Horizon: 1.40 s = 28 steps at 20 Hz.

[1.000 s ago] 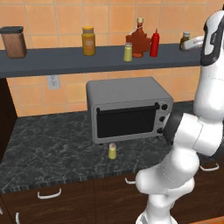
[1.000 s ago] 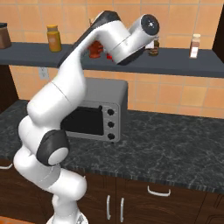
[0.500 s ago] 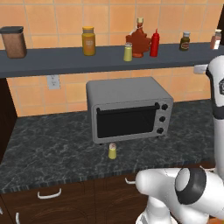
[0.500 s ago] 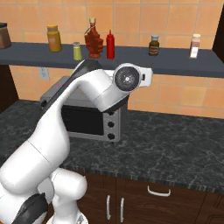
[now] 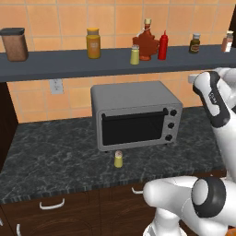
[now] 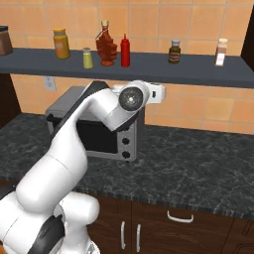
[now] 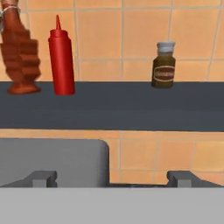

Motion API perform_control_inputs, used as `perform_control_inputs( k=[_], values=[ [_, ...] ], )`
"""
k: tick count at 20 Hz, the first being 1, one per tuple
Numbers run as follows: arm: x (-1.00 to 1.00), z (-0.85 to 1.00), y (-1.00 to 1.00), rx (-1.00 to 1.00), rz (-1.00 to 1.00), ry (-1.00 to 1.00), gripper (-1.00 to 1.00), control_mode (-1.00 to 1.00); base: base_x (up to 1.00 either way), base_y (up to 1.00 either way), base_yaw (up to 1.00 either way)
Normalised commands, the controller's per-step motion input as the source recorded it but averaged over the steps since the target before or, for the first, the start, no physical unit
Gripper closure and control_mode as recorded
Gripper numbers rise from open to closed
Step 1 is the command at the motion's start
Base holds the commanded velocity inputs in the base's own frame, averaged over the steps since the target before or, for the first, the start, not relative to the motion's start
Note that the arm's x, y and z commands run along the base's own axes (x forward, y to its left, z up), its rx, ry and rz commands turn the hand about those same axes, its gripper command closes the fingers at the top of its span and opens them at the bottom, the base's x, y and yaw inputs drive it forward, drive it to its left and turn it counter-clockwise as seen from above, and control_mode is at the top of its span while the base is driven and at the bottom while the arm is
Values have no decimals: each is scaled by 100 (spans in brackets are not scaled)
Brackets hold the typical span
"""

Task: Put the shaker and condiment bottle from the counter next to their counterparts in the cabinet.

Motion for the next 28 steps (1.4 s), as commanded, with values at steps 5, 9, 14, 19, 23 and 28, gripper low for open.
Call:
perform_control_inputs(
  k=[5,9,14,19,23,28],
  values=[
    [-8,-39,-94,1,2,1,-100,-100,0,0,0],
    [-20,-60,-97,6,2,-6,-100,-100,0,0,0],
    [2,-44,-2,0,15,9,-100,-100,0,0,0],
    [-72,-58,1,-3,41,-1,-100,-100,0,0,0],
    [-86,-40,1,0,54,-17,-100,-100,0,0,0],
    [-42,-53,71,-6,57,-15,-100,-100,0,0,0]
  ],
)
